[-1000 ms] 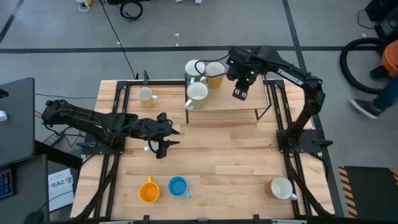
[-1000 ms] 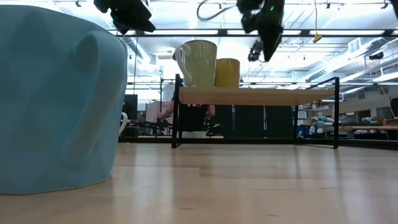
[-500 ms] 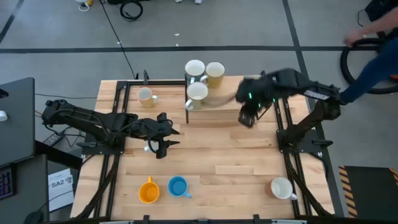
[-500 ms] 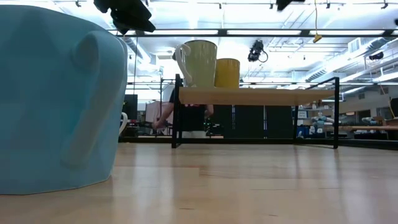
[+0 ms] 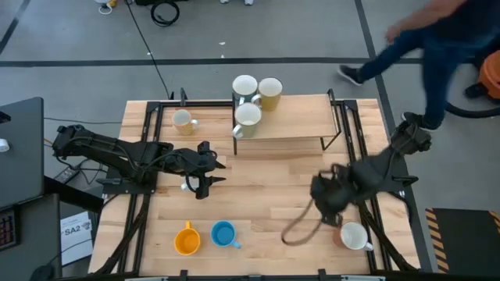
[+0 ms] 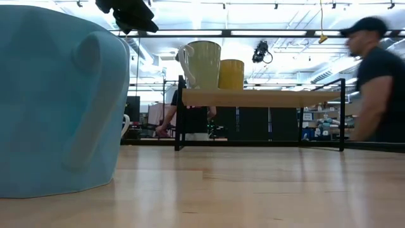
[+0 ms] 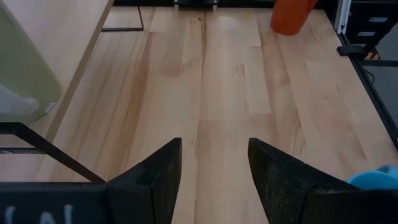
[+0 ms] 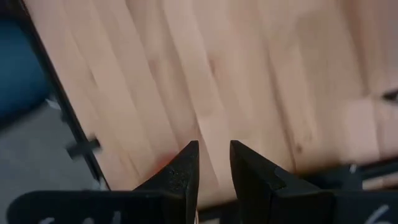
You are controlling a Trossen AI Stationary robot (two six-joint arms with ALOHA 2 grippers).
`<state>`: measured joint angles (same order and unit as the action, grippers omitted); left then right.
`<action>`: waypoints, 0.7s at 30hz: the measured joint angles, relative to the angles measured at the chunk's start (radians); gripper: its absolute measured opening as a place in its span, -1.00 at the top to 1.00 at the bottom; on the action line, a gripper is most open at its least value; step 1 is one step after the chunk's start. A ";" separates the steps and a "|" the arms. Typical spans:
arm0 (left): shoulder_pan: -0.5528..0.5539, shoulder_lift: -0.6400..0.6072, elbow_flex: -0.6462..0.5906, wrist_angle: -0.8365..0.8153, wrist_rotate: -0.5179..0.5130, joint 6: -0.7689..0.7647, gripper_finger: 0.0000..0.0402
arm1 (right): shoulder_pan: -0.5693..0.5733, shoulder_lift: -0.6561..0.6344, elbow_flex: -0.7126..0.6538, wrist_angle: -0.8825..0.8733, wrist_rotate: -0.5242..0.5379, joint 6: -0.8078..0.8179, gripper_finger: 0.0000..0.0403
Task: Place coffee mugs
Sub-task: Put the orange mug on the shelf
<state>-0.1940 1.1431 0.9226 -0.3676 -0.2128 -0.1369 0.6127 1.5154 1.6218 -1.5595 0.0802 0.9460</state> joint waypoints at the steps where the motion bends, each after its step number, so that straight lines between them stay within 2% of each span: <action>1: 0.000 0.000 0.000 0.000 0.000 0.000 0.04 | 0.027 0.000 -0.033 0.006 -0.009 0.017 0.53; 7: 0.000 0.000 0.000 0.000 0.000 0.003 0.04 | 0.128 0.000 -0.192 0.028 -0.126 0.029 0.53; 14: 0.000 0.000 0.000 0.000 0.000 -0.007 0.04 | 0.164 0.000 -0.293 0.092 -0.250 0.024 0.53; 21: 0.000 0.000 0.000 0.000 0.000 -0.007 0.04 | 0.181 0.000 -0.337 0.134 -0.287 0.022 0.53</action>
<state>-0.1936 1.1431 0.9226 -0.3676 -0.2127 -0.1436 0.7933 1.5150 1.2846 -1.4251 -0.2065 0.9675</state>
